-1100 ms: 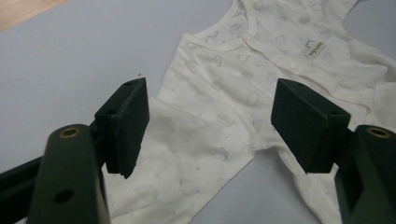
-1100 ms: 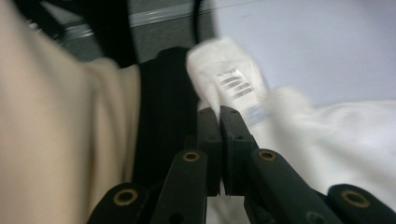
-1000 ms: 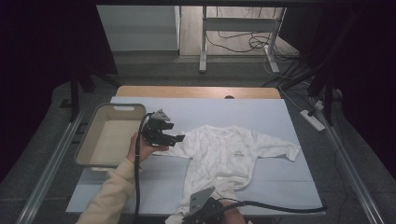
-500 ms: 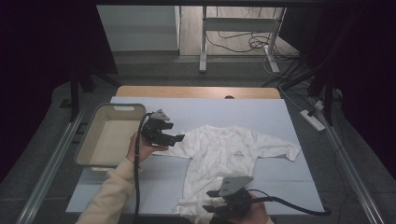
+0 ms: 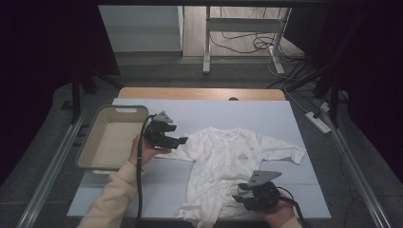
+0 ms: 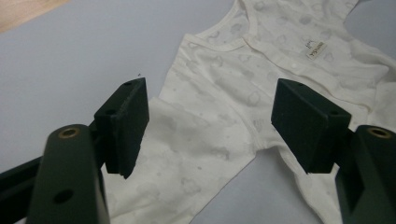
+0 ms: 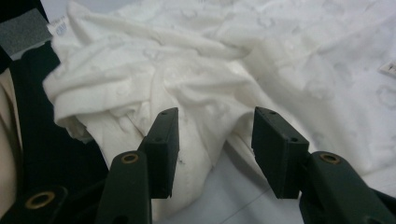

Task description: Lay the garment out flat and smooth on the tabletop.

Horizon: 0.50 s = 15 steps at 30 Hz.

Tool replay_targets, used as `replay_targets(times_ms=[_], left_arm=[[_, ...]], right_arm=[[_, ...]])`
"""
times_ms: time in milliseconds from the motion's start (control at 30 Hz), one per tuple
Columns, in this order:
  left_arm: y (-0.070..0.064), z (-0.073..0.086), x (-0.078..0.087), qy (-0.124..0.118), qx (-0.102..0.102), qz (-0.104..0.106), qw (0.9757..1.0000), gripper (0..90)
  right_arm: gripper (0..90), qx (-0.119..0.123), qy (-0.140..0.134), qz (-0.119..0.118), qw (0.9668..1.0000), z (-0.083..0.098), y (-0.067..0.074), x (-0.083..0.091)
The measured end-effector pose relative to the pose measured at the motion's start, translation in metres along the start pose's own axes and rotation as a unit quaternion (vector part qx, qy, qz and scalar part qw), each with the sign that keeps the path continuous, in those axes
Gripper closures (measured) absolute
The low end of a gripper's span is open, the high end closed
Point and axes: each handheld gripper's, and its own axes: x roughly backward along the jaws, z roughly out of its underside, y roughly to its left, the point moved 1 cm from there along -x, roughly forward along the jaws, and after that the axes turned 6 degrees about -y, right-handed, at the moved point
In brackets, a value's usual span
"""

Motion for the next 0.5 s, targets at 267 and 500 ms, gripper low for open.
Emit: replay_targets(times_ms=[267, 500], left_arm=[[-0.001, 0.000, -0.001, 0.002, -0.003, 0.000, 1.0000, 28.2], [0.000, 0.000, 0.000, 0.003, -0.003, -0.001, 1.0000, 28.1]], right_arm=[[61.0, -0.011, 0.022, -0.017, 0.9995, 0.002, -0.002, -0.012], [86.5, 0.001, 0.041, -0.035, 0.9985, 0.004, 0.000, -0.011]])
